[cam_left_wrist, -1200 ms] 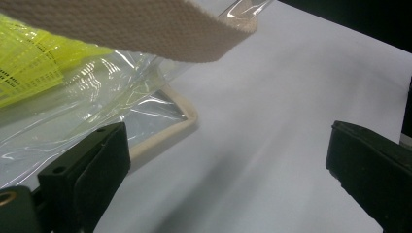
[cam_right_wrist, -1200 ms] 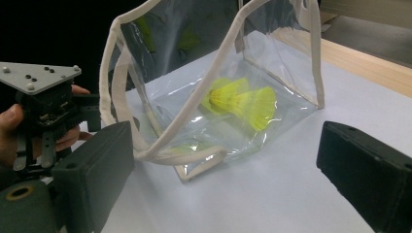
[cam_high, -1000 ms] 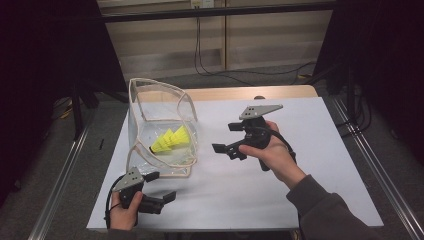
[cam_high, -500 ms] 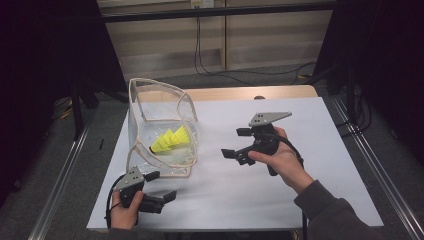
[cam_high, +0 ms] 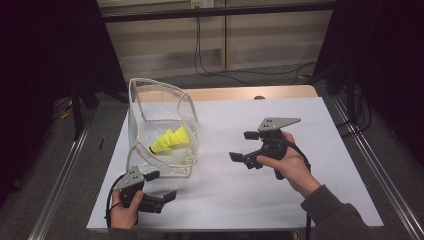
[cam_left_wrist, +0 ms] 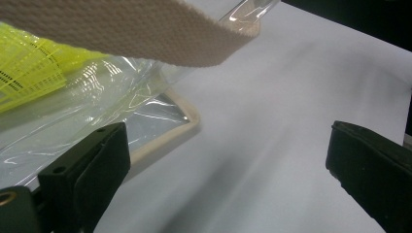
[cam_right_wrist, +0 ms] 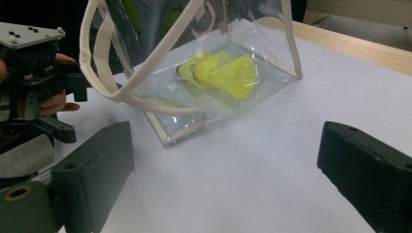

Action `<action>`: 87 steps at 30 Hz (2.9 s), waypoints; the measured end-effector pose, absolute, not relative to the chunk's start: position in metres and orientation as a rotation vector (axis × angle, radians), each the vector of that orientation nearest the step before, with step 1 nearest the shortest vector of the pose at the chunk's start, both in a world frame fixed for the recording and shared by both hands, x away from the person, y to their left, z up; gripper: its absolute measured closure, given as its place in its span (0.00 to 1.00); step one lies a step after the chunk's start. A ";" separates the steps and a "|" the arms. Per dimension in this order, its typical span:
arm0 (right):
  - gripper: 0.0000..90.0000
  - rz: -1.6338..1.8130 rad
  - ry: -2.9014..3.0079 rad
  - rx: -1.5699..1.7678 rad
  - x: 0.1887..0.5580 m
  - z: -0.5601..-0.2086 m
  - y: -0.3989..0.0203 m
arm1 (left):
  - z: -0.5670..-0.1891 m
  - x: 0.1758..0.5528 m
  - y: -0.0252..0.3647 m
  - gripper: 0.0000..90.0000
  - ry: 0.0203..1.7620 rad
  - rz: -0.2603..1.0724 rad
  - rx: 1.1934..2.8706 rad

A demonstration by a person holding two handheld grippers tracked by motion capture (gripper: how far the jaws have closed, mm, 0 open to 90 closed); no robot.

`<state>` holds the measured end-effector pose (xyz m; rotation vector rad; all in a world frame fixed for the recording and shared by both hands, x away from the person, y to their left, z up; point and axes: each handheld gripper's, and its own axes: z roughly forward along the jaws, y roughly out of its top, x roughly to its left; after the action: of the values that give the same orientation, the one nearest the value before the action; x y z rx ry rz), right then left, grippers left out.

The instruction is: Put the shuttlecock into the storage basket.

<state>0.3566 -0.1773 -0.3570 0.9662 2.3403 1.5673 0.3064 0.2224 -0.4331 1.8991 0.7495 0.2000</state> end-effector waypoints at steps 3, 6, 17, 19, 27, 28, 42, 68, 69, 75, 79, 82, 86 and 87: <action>0.07 1.566 2.338 0.970 0.354 -0.360 -0.181 | -0.433 0.307 0.223 0.03 0.752 0.204 1.900; 0.07 1.561 2.339 0.972 0.352 -0.364 -0.185 | -0.433 0.307 0.223 0.03 0.754 0.203 1.900; 0.07 1.562 2.324 0.996 0.345 -0.379 -0.199 | -0.434 0.308 0.220 0.03 0.754 0.192 1.894; 0.07 1.567 2.321 1.003 0.344 -0.382 -0.202 | -0.434 0.308 0.220 0.03 0.752 0.193 1.894; 0.07 1.560 2.304 1.035 0.340 -0.390 -0.216 | -0.435 0.309 0.220 0.03 0.752 0.192 1.901; 0.07 1.556 2.299 1.031 0.339 -0.390 -0.218 | -0.434 0.309 0.220 0.03 0.751 0.192 1.901; 0.07 1.539 2.275 1.050 0.330 -0.402 -0.242 | -0.435 0.310 0.219 0.03 0.755 0.189 1.903; 0.07 1.506 2.226 1.131 0.318 -0.422 -0.281 | -0.437 0.311 0.218 0.03 0.751 0.185 1.917; 0.07 1.508 2.223 1.132 0.317 -0.423 -0.282 | -0.437 0.311 0.218 0.03 0.754 0.185 1.914; 0.07 1.493 2.222 1.131 0.313 -0.426 -0.287 | -0.437 0.311 0.219 0.03 0.754 0.186 1.916; 0.07 1.486 2.219 1.133 0.311 -0.429 -0.291 | -0.437 0.311 0.218 0.03 0.753 0.186 1.914; 0.07 1.479 2.218 1.136 0.309 -0.432 -0.293 | -0.437 0.311 0.218 0.03 0.755 0.185 1.914; 0.07 1.471 2.220 1.130 0.307 -0.433 -0.296 | -0.437 0.311 0.217 0.03 0.755 0.185 1.913; 0.07 1.468 2.220 1.133 0.306 -0.433 -0.296 | -0.437 0.310 0.217 0.03 0.756 0.184 1.912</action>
<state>0.3063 -0.2964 -0.4328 1.1331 2.2197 1.4685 0.3104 0.2170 -0.4368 1.9125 0.7561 0.1844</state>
